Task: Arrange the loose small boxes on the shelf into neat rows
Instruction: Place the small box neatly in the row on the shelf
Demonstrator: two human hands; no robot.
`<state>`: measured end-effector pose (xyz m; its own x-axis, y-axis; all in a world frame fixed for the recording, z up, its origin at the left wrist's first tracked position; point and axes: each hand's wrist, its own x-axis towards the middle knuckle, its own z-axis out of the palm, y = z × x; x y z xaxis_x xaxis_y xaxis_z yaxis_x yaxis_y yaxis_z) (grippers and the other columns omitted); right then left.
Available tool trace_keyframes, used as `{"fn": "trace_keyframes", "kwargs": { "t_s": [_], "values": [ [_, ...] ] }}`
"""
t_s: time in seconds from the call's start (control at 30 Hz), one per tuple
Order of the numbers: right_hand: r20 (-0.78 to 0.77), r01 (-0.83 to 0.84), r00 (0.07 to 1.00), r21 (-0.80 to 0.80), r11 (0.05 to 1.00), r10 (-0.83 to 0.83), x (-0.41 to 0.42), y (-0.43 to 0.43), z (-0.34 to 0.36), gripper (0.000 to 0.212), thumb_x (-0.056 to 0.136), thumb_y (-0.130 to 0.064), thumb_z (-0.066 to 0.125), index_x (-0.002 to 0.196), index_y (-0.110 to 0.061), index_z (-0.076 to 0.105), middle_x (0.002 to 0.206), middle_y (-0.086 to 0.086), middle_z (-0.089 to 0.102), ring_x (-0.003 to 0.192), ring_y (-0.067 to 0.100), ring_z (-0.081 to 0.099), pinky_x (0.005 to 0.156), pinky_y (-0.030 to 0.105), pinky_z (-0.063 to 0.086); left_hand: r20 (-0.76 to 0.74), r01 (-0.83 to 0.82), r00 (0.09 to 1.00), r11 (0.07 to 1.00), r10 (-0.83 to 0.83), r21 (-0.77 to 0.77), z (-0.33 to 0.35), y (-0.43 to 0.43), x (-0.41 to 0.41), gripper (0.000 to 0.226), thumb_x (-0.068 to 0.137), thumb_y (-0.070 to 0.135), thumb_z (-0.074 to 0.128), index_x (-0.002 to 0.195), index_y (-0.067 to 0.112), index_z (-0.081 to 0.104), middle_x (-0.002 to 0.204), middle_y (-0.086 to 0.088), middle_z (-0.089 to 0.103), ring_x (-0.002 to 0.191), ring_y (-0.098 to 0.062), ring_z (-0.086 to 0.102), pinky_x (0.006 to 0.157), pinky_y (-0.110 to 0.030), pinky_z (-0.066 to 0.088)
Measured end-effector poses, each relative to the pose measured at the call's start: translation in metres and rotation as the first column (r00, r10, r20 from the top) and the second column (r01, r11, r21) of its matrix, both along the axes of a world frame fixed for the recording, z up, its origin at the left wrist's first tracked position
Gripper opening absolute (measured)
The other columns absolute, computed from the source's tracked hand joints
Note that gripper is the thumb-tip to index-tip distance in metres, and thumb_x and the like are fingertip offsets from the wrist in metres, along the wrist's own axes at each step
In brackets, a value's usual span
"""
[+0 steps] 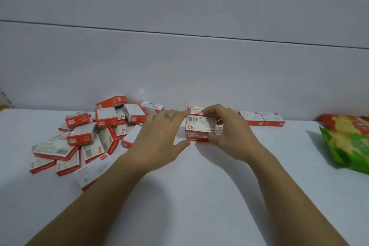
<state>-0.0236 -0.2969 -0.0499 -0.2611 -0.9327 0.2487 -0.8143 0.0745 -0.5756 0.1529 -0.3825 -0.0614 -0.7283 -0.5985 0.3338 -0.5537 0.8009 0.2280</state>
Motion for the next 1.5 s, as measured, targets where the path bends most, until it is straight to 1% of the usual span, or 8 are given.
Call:
{"fn": "trace_keyframes", "kwargs": {
  "t_s": [0.33, 0.57, 0.73, 0.83, 0.93, 1.03, 1.37, 1.5],
  "values": [
    [-0.055, -0.039, 0.998, -0.022, 0.999, 0.038, 0.012, -0.001, -0.003, 0.050, 0.078, -0.010, 0.069, 0.121, -0.029, 0.053, 0.101, -0.021, 0.049, 0.107, 0.008, 0.049, 0.088, 0.023, 0.040, -0.049, -0.048, 0.998, 0.998, 0.049, 0.029, -0.009, -0.003, 0.004, 0.070, 0.089, 0.052, 0.052, 0.146, 0.038, 0.014, 0.149, 0.012, 0.031, 0.137, -0.012, 0.021, 0.110, -0.032, 0.014],
    [-0.029, -0.043, 0.999, -0.088, 0.995, 0.041, 0.018, -0.003, -0.007, 0.058, 0.078, -0.010, 0.072, 0.129, -0.028, 0.049, 0.119, -0.015, 0.058, 0.106, 0.004, 0.053, 0.090, 0.018, 0.042, -0.220, -0.008, 0.975, 0.997, 0.026, 0.079, -0.015, -0.007, 0.008, 0.045, 0.088, 0.043, 0.059, 0.130, 0.032, 0.046, 0.133, 0.014, 0.051, 0.123, -0.009, 0.039, 0.101, -0.028, 0.021],
    [0.154, -0.023, 0.987, -0.132, 0.991, 0.043, 0.015, 0.001, -0.002, 0.068, 0.076, -0.007, 0.076, 0.132, -0.032, 0.046, 0.122, -0.018, 0.057, 0.107, -0.005, 0.056, 0.085, 0.006, 0.043, -0.333, 0.050, 0.942, 0.960, 0.047, 0.274, -0.013, -0.009, 0.006, 0.035, 0.091, 0.041, 0.053, 0.125, 0.031, 0.051, 0.118, 0.018, 0.054, 0.102, 0.000, 0.043, 0.099, -0.030, 0.036],
    [0.248, -0.003, 0.967, -0.202, 0.979, 0.054, 0.018, 0.000, -0.001, 0.042, 0.080, -0.005, 0.072, 0.114, -0.027, 0.062, 0.103, -0.012, 0.068, 0.089, 0.006, 0.064, 0.080, 0.018, 0.051, -0.483, 0.134, 0.864, 0.857, 0.146, 0.498, -0.011, -0.006, 0.005, 0.035, 0.092, 0.051, 0.036, 0.106, 0.029, 0.059, 0.097, 0.012, 0.065, 0.091, 0.000, 0.059, 0.075, -0.012, 0.044],
    [0.550, 0.046, 0.831, -0.216, 0.975, 0.083, 0.025, -0.001, 0.001, 0.024, 0.085, 0.000, 0.066, 0.102, -0.018, 0.070, 0.090, 0.004, 0.072, 0.080, 0.027, 0.065, 0.078, 0.034, 0.057, -0.556, 0.199, 0.795, 0.760, 0.243, 0.618, -0.009, -0.004, 0.003, 0.038, 0.090, 0.052, 0.031, 0.093, 0.029, 0.061, 0.076, 0.011, 0.064, 0.069, 0.006, 0.058, 0.061, -0.008, 0.043],
    [0.715, 0.093, 0.693, -0.222, 0.971, 0.097, 0.027, -0.002, 0.004, 0.029, 0.086, 0.007, 0.062, 0.106, -0.014, 0.069, 0.076, 0.005, 0.066, 0.076, 0.018, 0.064, 0.071, 0.028, 0.056, -0.602, 0.259, 0.754, 0.723, 0.263, 0.640, -0.009, -0.004, 0.003, 0.045, 0.093, 0.051, 0.029, 0.100, 0.028, 0.066, 0.072, 0.006, 0.066, 0.067, 0.000, 0.059, 0.065, -0.013, 0.045],
    [0.856, 0.166, 0.515, -0.153, 0.974, 0.047, 0.034, -0.003, 0.003, 0.019, 0.084, 0.004, 0.063, 0.100, -0.006, 0.061, 0.085, 0.010, 0.073, 0.064, 0.020, 0.062, 0.063, 0.031, 0.053, -0.623, 0.342, 0.723, 0.630, 0.297, 0.697, -0.011, 0.003, -0.003, 0.028, 0.083, 0.032, 0.067, 0.108, 0.024, 0.056, 0.086, 0.002, 0.073, 0.080, -0.009, 0.068, 0.071, -0.023, 0.054],
    [0.902, 0.119, 0.429, -0.110, 0.987, 0.049, 0.044, -0.005, 0.002, 0.020, 0.083, 0.009, 0.054, 0.093, -0.007, 0.048, 0.084, 0.017, 0.070, 0.057, 0.024, 0.056, 0.051, 0.029, 0.047, -0.653, 0.354, 0.680, 0.629, 0.335, 0.692, -0.011, 0.003, -0.005, 0.014, 0.089, 0.021, 0.063, 0.097, 0.011, 0.065, 0.085, 0.002, 0.073, 0.078, -0.009, 0.068, 0.070, -0.020, 0.054]
  ]
}}
